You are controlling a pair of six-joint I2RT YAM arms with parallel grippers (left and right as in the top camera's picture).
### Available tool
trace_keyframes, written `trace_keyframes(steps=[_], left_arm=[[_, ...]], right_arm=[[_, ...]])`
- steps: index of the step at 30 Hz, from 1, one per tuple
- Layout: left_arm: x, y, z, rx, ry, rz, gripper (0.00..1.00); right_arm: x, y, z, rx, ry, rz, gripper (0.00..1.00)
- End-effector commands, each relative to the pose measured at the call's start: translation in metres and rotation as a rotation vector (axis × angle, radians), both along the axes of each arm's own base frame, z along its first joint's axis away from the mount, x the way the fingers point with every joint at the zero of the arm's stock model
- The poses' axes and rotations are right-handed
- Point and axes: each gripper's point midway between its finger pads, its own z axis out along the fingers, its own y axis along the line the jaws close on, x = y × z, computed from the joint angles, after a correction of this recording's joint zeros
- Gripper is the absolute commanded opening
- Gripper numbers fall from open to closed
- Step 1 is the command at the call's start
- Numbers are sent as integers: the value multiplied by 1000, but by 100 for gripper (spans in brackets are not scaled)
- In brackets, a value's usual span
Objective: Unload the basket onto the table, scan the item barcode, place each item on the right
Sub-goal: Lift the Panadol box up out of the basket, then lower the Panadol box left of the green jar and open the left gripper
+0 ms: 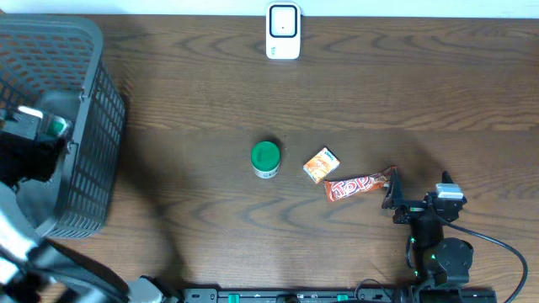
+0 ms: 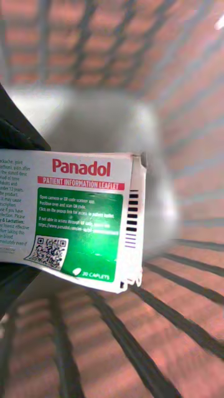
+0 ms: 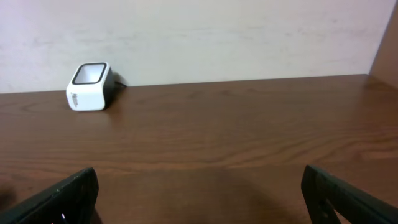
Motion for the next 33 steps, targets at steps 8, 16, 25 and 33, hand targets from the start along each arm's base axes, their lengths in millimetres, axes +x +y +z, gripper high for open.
trace_keyframes(steps=[8,16,25,33], left_arm=[[-22,-92,149,82,-443,-257,47],[-43,-181,200,74,-610,-519,46],[-27,-277,175,-89,-518,-820,45],[4,-319,62,-68,-65,-828,46]], right_arm=[[0,-3,0,-9,0,-13,99],[0,-3,0,-9,-1,-12,99],[0,-3,0,-9,0,-13,99],[0,-3,0,-9,0,-12,99]])
